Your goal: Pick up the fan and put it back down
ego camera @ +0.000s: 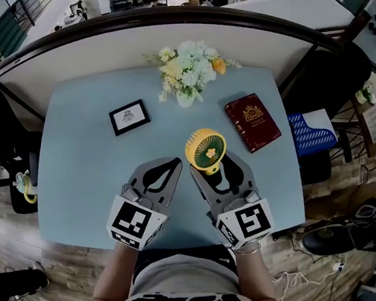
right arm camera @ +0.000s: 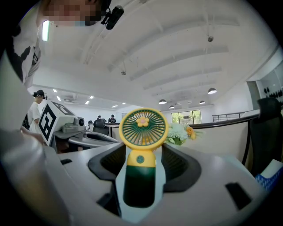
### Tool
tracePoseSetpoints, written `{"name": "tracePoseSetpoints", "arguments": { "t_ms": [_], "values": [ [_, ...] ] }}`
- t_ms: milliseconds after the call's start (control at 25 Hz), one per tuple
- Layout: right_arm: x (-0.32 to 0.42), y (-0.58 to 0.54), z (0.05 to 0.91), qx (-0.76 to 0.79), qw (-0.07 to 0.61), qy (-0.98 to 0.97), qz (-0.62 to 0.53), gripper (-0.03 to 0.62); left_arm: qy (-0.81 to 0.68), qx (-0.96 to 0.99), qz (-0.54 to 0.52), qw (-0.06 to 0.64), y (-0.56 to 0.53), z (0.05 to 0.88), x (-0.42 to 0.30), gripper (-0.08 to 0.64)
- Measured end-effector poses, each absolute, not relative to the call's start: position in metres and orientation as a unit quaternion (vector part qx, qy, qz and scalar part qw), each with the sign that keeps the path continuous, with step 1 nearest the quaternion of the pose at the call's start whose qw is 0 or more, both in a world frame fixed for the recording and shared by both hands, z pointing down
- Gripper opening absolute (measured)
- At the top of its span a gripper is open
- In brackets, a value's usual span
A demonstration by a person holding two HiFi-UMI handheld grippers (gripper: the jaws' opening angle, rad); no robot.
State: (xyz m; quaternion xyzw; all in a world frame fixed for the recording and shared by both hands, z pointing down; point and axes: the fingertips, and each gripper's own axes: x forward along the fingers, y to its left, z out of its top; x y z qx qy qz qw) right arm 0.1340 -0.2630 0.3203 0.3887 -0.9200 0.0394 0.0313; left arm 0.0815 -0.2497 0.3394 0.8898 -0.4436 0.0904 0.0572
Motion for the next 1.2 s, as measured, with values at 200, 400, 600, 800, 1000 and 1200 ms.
{"name": "tracePoseSetpoints", "arguments": {
  "t_ms": [200,400,600,800,1000,1200],
  "values": [
    [0.134,-0.265,0.326,0.388,0.032,-0.920,0.048,0.258,-0.423,0.899,0.081,0.084,-0.246,0.350,0.087,0.011],
    [0.135,-0.266,0.336,0.389,0.038,-0.919,0.060,0.258,-0.434,0.891,0.094,0.091,-0.247,0.358,0.082,0.011],
    [0.136,-0.267,0.344,0.391,0.043,-0.917,0.069,0.258,-0.433,0.891,0.103,0.088,-0.247,0.361,0.082,0.011],
    [0.136,-0.266,0.345,0.390,0.045,-0.917,0.070,0.258,-0.430,0.892,0.106,0.088,-0.246,0.363,0.084,0.011],
    [0.134,-0.264,0.344,0.384,0.043,-0.919,0.074,0.258,-0.424,0.895,0.100,0.099,-0.244,0.364,0.087,0.011],
    [0.134,-0.263,0.344,0.382,0.041,-0.920,0.076,0.258,-0.427,0.892,0.106,0.103,-0.245,0.368,0.084,0.011]
  ]
}}
